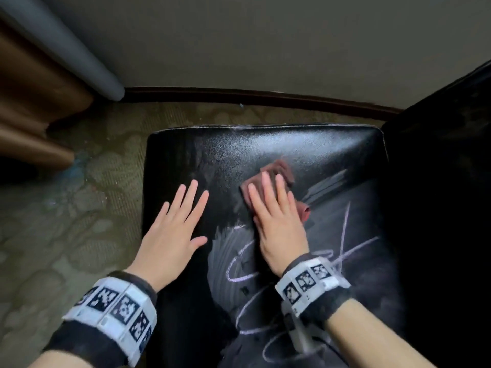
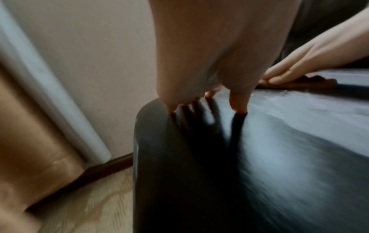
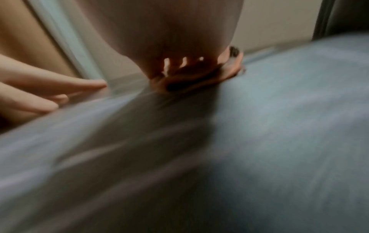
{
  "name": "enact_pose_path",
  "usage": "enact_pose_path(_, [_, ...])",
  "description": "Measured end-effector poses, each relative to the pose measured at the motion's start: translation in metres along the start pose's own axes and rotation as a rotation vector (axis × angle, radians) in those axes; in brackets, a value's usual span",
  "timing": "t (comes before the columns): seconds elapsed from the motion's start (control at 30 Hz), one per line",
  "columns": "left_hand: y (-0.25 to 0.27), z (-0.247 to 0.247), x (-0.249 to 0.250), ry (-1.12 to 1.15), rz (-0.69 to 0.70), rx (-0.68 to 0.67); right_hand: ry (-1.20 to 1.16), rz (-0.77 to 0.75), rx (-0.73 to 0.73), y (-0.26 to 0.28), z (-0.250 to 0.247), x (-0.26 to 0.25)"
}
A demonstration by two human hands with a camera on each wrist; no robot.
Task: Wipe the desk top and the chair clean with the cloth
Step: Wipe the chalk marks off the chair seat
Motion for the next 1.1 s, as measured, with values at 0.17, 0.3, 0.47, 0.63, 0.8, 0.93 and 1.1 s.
enact_pose_path(0.17, [0.042, 0.023, 0.007, 0.030, -0.104, -0.193, 0.061, -0.473, -0.156, 0.086, 0.032, -0.057])
enact_pose_path(0.3, [0.039, 0.019, 0.013, 0.030, -0.113, -0.219, 0.106, -0.420, -0.050, 0.026, 0.006, -0.019])
enact_pose_path(0.47, [0.037, 0.016, 0.011, 0.018, -0.138, -0.269, 0.152, -0.215, -0.041, 0.032, 0.013, -0.033])
enact_pose_path(0.63, [0.036, 0.017, 0.010, 0.026, -0.127, -0.240, 0.077, -0.567, -0.177, 0.133, 0.047, -0.064])
enact_pose_path(0.8, [0.032, 0.016, 0.010, 0.015, -0.134, -0.242, 0.017, -0.379, -0.028, 0.058, 0.021, -0.024])
enact_pose_path(0.93, [0.031, 0.016, 0.009, 0.017, -0.125, -0.236, 0.047, -0.161, 0.016, 0.083, 0.036, -0.048])
enact_pose_path(1.1, [0.030, 0.013, 0.010, 0.005, -0.105, -0.232, 0.028, -0.358, -0.064, 0.150, 0.052, -0.064])
Point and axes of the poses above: each hand's wrist, its own y-axis away from the middle knuckle, its own z-axis out of the palm, x = y × z, the point moved 4 cm from there along -y, towards the middle knuckle, and after that the axes turned 8 degrees about z, right-handed, at the moved point
